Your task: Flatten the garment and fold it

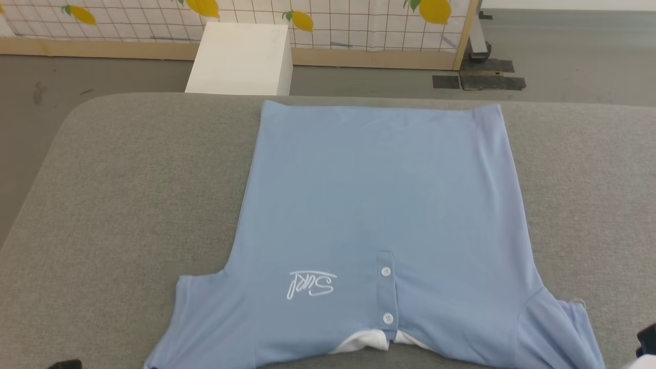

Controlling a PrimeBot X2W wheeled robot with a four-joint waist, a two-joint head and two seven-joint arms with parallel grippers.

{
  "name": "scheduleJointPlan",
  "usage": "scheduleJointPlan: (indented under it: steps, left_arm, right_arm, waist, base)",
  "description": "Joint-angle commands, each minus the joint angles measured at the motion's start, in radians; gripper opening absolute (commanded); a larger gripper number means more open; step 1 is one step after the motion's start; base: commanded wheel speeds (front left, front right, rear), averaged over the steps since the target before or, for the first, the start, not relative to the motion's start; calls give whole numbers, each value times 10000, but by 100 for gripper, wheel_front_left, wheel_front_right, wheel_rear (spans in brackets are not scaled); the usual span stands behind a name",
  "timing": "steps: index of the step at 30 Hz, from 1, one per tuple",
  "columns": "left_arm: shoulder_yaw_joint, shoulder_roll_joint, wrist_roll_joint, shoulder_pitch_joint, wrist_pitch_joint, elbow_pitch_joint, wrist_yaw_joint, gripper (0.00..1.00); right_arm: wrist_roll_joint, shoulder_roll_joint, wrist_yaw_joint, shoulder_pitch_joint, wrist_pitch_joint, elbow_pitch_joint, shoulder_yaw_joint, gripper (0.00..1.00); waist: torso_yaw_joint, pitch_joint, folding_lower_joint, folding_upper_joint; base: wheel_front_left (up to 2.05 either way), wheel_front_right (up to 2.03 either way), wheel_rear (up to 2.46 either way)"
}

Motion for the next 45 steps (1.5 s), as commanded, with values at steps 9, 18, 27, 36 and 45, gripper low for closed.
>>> scheduleJointPlan:
  steps: [9, 18, 27, 36, 45]
  left_arm:
    - [-498, 65, 513, 287, 352, 719, 260, 0]
    - [-717, 16, 543, -62, 207, 795, 178, 0]
    - [-825, 39, 554, -94, 79, 499, 83, 0]
    - [-1098, 111, 690, -538, 78, 235, 3, 0]
    - [-1392, 81, 800, -1153, -73, -22, -119, 0]
  right_arm:
    - [-394, 269, -19, 253, -169, 1173, -369, 0]
    - [-258, 286, -19, -581, -1086, 2647, -53, 0]
    - [81, 210, -19, -861, -1970, 1482, -403, 100]
    - [140, -40, -19, -3625, -5216, 1177, -160, 100]
    - [-103, -1259, -19, -7743, -7303, 4238, 147, 100]
  waist:
    - [110, 71, 1, 0]
    - [127, 271, 1, 0]
    - [176, 266, 1, 0]
    - [468, 675, 1, 0]
    - [1216, 2020, 1, 0]
  base:
    - [0, 0, 0]
    - [0, 0, 0]
    - [0, 0, 0]
    - [0, 0, 0]
    - [0, 0, 0]
